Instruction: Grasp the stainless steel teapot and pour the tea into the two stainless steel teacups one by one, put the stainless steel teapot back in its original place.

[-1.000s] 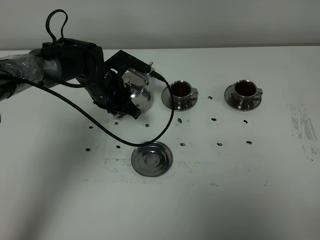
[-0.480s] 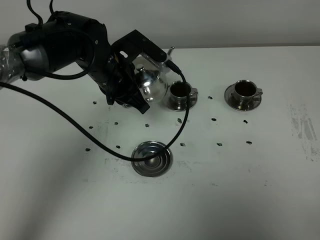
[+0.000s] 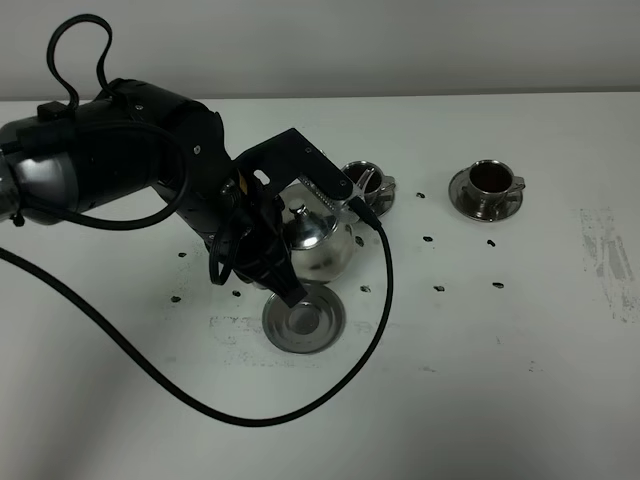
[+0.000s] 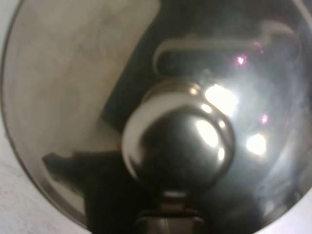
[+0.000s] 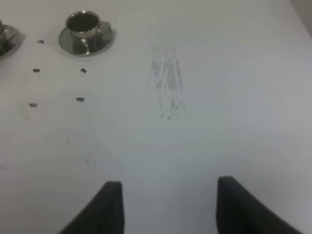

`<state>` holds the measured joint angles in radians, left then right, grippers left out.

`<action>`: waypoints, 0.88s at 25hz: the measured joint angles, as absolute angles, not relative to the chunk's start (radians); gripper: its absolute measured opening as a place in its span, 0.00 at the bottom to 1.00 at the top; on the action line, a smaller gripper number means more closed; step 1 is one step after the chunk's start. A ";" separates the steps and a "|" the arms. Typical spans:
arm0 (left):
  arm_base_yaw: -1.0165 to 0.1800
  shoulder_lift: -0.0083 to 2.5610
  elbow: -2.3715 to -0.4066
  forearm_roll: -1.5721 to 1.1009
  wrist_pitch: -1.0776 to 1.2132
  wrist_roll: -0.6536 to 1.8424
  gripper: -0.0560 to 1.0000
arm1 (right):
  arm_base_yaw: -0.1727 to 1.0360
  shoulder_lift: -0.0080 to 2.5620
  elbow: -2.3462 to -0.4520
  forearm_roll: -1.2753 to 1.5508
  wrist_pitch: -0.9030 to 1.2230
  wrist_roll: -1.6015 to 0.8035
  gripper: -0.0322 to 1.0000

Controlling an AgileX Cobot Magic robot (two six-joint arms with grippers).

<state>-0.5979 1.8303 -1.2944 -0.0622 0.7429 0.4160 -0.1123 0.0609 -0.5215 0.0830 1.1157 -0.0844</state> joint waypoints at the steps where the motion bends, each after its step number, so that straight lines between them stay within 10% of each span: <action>1: -0.599 1.830 -1.294 -0.062 0.756 0.416 0.21 | -0.112 0.061 -0.522 0.083 1.116 -0.084 0.44; 22: -0.600 1.875 -1.132 -0.059 0.606 0.416 0.21 | -0.112 0.061 -0.522 0.083 1.116 -0.084 0.44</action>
<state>-0.5997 1.8755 -1.1318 -0.0590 0.6060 0.4160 -0.1123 0.0609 -0.5215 0.0830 1.1157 -0.0844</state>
